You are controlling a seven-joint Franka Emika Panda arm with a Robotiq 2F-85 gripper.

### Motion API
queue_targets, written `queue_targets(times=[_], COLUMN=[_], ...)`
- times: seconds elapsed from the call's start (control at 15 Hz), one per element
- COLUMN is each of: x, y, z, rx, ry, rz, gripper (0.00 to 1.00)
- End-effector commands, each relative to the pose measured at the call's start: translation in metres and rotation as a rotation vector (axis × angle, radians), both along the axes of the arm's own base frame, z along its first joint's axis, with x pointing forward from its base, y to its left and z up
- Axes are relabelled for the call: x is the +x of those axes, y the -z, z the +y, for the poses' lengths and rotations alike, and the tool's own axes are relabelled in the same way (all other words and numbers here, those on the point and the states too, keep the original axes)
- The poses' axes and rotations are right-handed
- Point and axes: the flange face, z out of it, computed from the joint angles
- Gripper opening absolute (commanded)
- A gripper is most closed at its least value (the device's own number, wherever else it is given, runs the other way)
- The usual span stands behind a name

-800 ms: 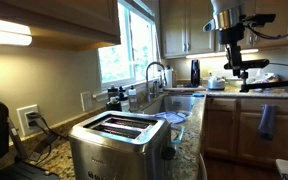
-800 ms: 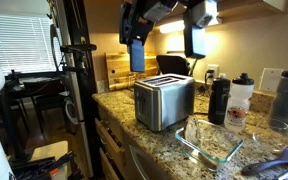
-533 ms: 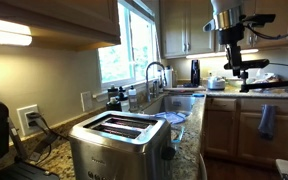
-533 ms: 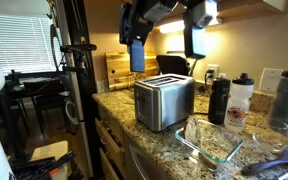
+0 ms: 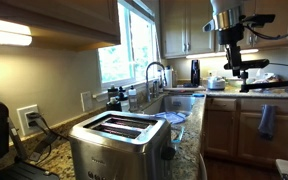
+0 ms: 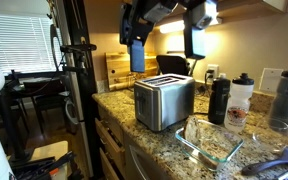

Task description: Place one slice of bread from the glass bowl inside the toaster

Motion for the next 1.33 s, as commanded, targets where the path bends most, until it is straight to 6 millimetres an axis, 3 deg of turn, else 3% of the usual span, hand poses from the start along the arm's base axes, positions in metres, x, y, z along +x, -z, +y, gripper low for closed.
queue_targets(times=[0.0, 0.2, 0.93, 1.27], x=[-0.001, 0.004, 0.052, 0.073], y=[-0.002, -0.002, 0.0, 0.006], z=[0.006, 0.014, 0.014, 0.024], rx=[-0.007, 0.008, 0.052, 0.094], ry=[-0.011, -0.035, -0.062, -0.073], rz=[-0.004, -0.004, -0.027, -0.011], gripper=[1.0, 1.0, 1.0, 1.0])
